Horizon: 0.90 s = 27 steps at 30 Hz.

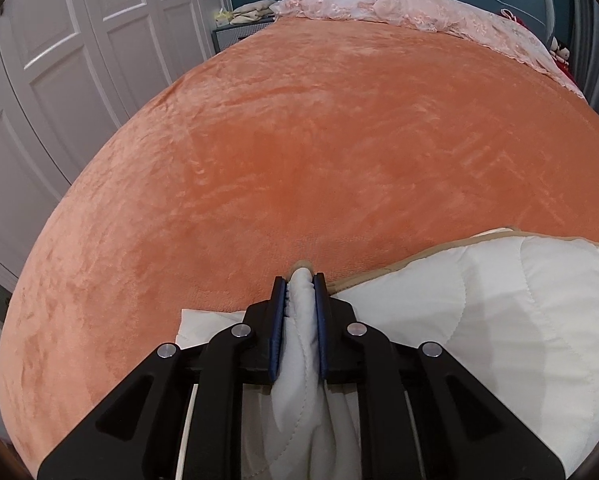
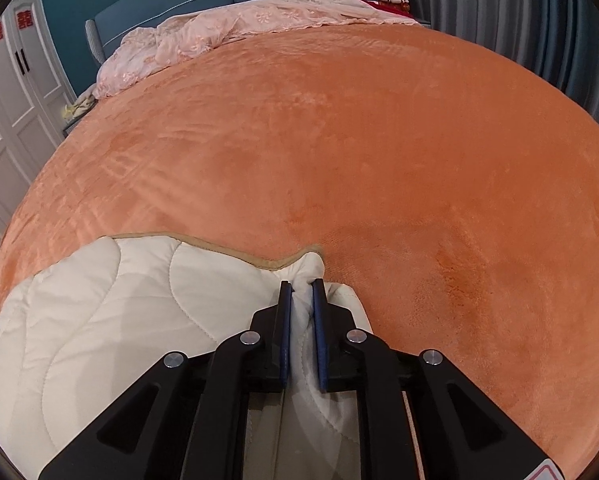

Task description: Fold large clothes

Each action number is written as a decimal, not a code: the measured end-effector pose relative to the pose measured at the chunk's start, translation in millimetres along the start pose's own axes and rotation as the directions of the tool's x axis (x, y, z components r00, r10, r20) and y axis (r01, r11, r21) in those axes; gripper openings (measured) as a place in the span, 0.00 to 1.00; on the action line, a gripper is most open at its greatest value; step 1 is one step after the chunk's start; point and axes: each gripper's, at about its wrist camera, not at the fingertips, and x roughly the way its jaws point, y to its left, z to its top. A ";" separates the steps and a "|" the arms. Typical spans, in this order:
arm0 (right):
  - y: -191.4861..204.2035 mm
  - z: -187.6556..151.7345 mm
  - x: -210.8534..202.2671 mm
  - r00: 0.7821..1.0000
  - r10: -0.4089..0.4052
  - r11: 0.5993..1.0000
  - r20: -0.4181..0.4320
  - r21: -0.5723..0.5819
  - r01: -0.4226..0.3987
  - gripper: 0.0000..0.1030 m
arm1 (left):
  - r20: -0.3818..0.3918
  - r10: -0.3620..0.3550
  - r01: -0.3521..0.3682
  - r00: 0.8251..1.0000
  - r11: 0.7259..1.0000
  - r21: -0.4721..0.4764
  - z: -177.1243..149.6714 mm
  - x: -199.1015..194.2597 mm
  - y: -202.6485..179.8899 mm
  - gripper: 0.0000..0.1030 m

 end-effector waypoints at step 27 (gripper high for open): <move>146.8 -21.6 -84.2 0.955 0.292 0.921 -0.041 -0.259 -0.293 0.15 | 0.026 -0.246 0.238 0.969 0.954 0.183 -11.4 -119.6 -108.2 0.57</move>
